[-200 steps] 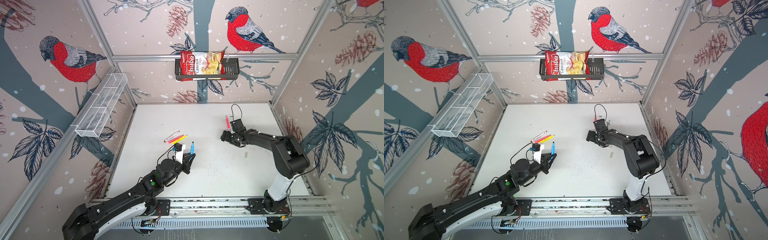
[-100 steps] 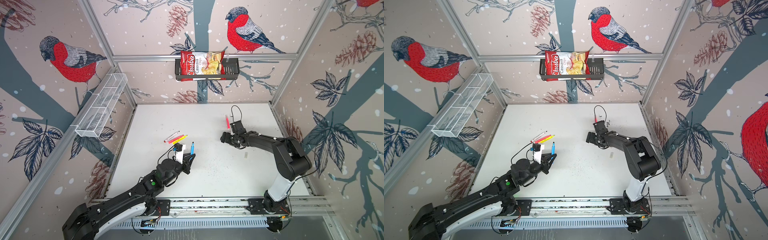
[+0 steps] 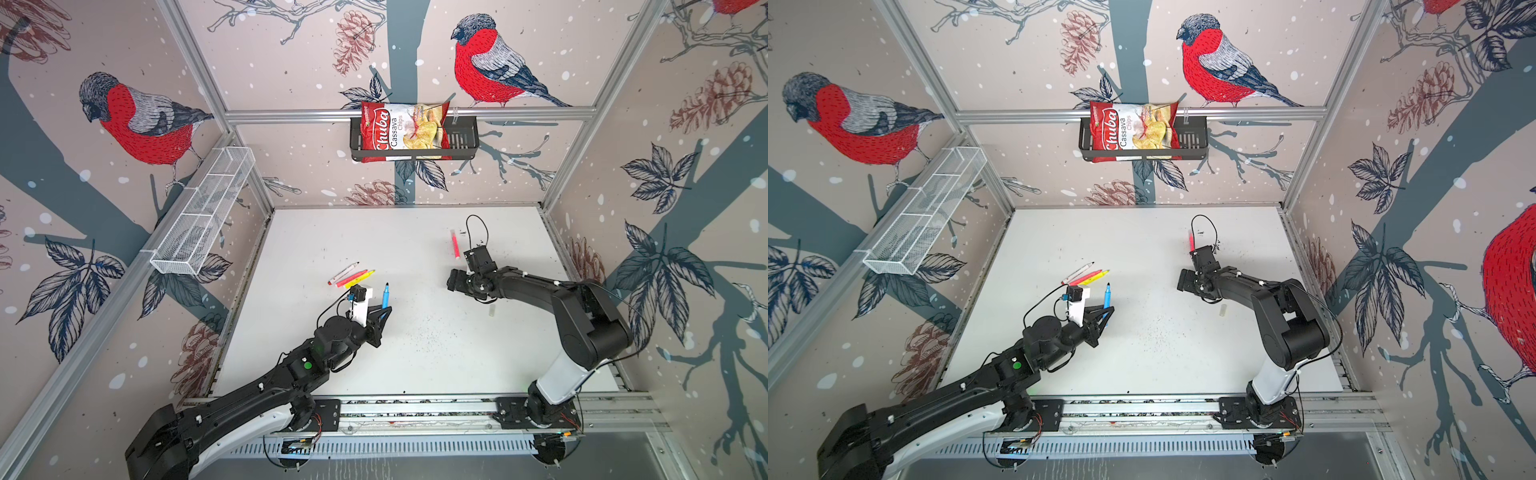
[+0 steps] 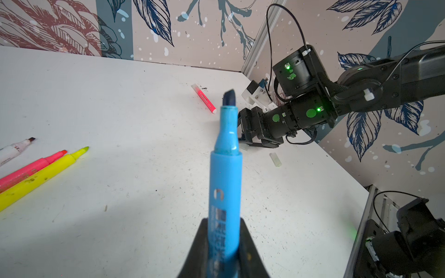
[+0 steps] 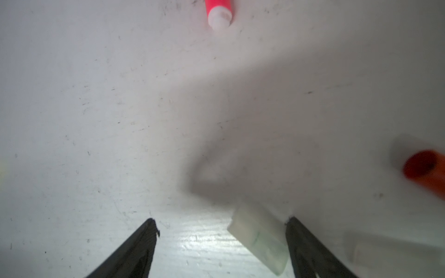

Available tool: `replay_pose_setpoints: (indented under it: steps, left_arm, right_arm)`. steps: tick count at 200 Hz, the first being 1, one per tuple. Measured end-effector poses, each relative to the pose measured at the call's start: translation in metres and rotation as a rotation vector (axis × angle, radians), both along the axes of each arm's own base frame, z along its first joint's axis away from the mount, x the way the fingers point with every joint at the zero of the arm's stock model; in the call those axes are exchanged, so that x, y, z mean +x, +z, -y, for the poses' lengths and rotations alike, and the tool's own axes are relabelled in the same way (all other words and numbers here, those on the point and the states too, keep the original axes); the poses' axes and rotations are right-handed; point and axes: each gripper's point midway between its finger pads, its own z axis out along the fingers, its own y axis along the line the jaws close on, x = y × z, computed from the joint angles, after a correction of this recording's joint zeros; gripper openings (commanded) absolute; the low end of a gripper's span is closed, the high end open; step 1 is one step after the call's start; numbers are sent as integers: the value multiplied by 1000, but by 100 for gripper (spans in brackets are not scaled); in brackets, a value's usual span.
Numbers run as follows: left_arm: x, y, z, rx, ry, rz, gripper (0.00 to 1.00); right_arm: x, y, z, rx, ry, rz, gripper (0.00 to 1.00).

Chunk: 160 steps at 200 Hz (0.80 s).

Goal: Insert the pens into the pen caps
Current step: 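Lower the right gripper over the translucent cap and close on it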

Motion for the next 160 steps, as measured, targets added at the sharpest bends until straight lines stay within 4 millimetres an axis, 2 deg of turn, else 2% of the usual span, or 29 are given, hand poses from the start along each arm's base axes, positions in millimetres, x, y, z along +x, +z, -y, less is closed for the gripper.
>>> replay_pose_setpoints:
  steps: [92, 160]
  left_arm:
    - [-1, 4, 0, -6, -3, 13, 2]
    - [-2, 7, -3, -19, -2, 23, 2]
  right_arm:
    - [-25, 2, -14, 29, 36, -37, 85]
    - [-23, 15, -10, 43, 12, -32, 84]
